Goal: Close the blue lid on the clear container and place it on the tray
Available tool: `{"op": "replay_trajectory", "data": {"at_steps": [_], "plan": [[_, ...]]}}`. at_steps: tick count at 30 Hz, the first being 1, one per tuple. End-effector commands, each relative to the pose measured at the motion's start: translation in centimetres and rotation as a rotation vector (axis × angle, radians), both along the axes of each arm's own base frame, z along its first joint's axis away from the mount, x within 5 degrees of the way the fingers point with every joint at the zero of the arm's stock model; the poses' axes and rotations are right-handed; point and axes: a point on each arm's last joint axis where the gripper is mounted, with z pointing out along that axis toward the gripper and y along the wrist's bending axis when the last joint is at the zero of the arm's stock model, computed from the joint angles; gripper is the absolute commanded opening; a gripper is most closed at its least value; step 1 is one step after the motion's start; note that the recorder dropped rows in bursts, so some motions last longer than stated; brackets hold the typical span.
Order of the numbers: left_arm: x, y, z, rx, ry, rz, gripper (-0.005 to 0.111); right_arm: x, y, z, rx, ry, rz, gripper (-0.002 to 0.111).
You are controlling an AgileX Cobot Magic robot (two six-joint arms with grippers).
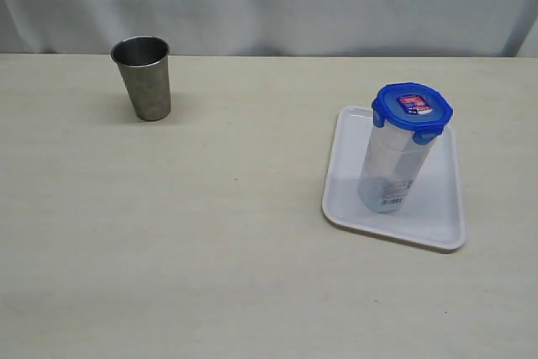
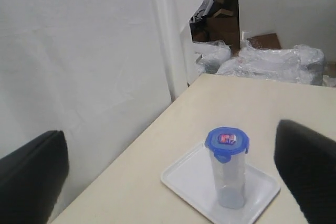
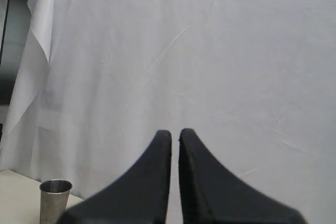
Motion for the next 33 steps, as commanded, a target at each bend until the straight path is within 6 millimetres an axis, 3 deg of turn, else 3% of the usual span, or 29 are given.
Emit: {"op": "replay_trajectory", "data": {"at_steps": [1,5,11,13,14,18,28,33], "plan": [[-3.2,-1.3,-1.0,-0.021,-0.008,0.004,0.105,0.1,0.1,-0.1,-0.003,0.004,-0.004,0.006],[-4.7,-2.0,-3.9,-0.061,0.044,0.003,0.105,0.1,0.1,-0.1,-0.003,0.004,-0.004,0.006],[-6.2,-2.7,-8.9,-0.313,0.112,-0.004,0.105,0.1,0.1,-0.1,-0.003,0.004,-0.004,0.006],[-6.8,-3.1,-10.5,-0.323,0.124,-0.005,0.105,0.1,0.1,-0.1,-0.003,0.004,-0.004,0.006],[-7.9,-3.6,-12.6,-0.292,0.113,-0.004,0.105,0.1,0.1,-0.1,-0.003,0.004,-0.004,0.006],[-9.4,-4.2,-15.2,-0.309,0.138,0.000,0.105,0.1,0.1,-0.1,-0.003,0.004,-0.004,0.006],[-10.2,-4.6,-16.9,-0.209,0.191,-0.011,0.105,0.1,0.1,-0.1,-0.004,0.004,-0.004,0.006],[-10.0,-4.5,-16.2,-0.337,0.210,-0.003,0.104,0.1,0.1,-0.1,-0.004,0.004,-0.004,0.006]]}}
